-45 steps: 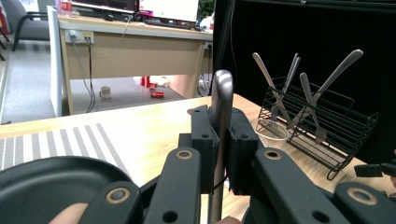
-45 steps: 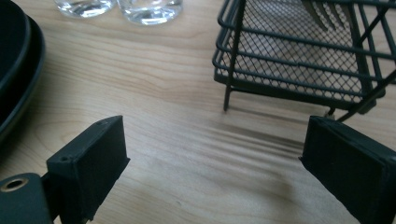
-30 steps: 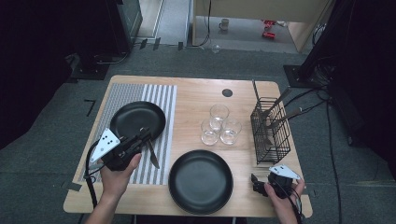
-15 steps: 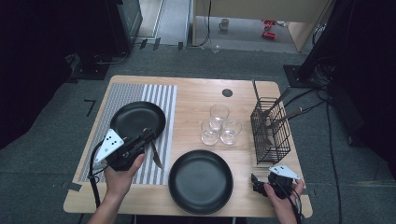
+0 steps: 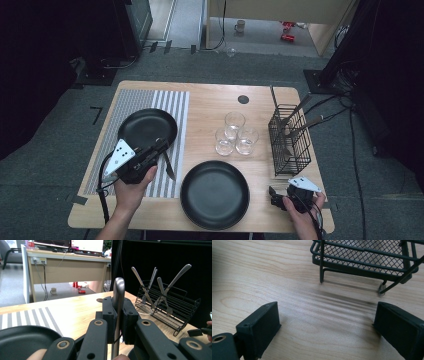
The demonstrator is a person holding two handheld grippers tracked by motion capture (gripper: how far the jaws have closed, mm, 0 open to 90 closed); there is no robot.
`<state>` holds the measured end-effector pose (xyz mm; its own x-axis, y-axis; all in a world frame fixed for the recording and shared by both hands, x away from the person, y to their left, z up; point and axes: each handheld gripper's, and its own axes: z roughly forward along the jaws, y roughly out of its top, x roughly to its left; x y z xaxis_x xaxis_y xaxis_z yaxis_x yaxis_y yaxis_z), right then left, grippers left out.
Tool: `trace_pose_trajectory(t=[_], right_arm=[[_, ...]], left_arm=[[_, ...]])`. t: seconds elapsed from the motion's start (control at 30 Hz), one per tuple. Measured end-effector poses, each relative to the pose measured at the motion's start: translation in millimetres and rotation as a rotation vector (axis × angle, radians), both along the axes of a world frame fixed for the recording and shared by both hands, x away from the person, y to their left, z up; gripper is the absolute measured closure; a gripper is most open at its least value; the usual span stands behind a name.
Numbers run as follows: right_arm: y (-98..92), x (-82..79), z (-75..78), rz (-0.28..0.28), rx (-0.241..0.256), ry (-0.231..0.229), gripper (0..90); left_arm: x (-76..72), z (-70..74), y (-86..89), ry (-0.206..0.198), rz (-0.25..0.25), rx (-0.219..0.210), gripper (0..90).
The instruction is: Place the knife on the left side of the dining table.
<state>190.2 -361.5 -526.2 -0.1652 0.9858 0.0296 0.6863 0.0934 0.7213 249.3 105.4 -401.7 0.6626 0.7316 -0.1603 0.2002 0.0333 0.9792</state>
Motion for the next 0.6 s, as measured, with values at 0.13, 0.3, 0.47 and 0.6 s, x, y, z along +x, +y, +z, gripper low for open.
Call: trace_pose_trajectory(t=[0.13,0.3,0.47,0.6], right_arm=[[0.0,0.0,0.0,0.000,0.000,0.000,5.5],[0.0,0.1,-0.1,0.000,0.000,0.000,5.4],[0.0,0.1,-0.1,0.000,0.000,0.000,5.4],[0.0,0.0,-0.1,0.000,0.000,0.000,5.4]], left_arm=[[0.6,-0.7,6.2,0.014,0.008,-0.008,84.8],[-1.3,-0.8,9.4,0.011,0.016,-0.001,84.6],[-4.1,-1.9,17.8,0.016,0.041,0.002,84.1],[-6.0,-3.9,27.0,0.029,0.065,-0.004,83.3]])
